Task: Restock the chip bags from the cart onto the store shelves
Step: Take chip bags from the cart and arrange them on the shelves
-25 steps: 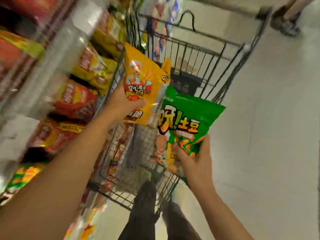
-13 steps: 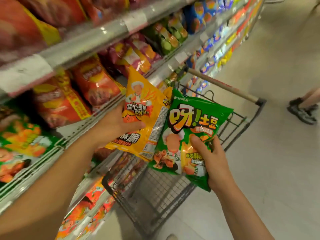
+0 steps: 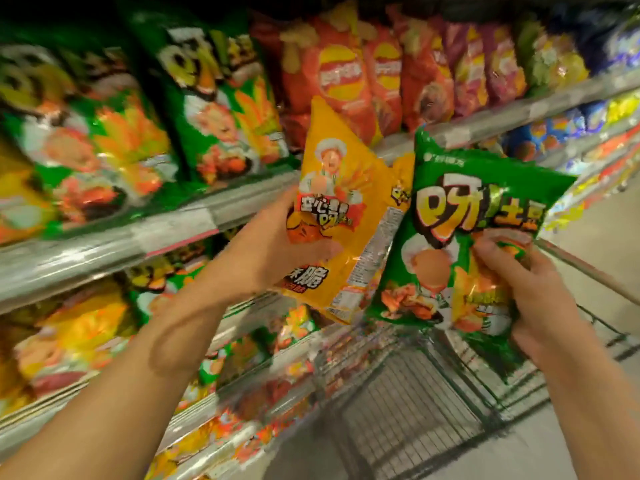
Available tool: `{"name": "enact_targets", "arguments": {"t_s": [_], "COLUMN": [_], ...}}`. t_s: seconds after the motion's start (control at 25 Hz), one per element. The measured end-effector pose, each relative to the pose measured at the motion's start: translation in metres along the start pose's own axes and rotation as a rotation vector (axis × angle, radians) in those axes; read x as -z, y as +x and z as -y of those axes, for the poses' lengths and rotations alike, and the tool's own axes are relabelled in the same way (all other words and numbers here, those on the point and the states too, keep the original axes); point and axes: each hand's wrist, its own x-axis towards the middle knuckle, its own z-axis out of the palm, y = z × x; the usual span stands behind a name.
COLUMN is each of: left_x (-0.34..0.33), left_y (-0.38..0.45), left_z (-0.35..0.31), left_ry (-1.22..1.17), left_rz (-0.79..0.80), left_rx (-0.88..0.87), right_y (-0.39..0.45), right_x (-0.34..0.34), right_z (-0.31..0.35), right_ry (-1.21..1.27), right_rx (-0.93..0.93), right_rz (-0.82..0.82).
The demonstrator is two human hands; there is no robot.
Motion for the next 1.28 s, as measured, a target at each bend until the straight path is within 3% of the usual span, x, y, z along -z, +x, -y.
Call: {"name": "enact_targets", "arguments": {"t_s": [0.24, 0.48, 0.72, 0.84, 1.0, 1.28], "left_x": [0.102, 0.183, 0.245, 0.272, 0.296, 0.283], "left_y": [-0.089, -0.156, -0.203, -0.214, -0.213, -0.194], "left_z": [-0.047, -0.074, -0.115, -0.146, -0.179, -0.198], "left_ry": [0.081, 0.240, 0.059, 0.037, 0.025, 0.017], "left_rz": [-0.244, -0.322, -0.435, -0.572, -0.771, -0.893], "left_rx": [-0.160, -0.208, -0.160, -0.171, -0.151, -0.146], "right_y": [-0.041, -0.077, -0.070, -0.055, -0.022, 0.046], "right_x": [-0.098, -0.188, -0.268, -0.310, -0.368, -0.432], "right_z": [0.062, 0.129, 0.206, 0.248, 0.293, 0.300], "right_ry": [-0.055, -0.068, 0.012, 0.085, 0.229, 0.170], "right_rx": [0.181, 0.302, 0.412, 0.481, 0.482, 0.330], "right_rz": [0.176, 0.349, 0.503, 0.589, 0.650, 0.745]}}
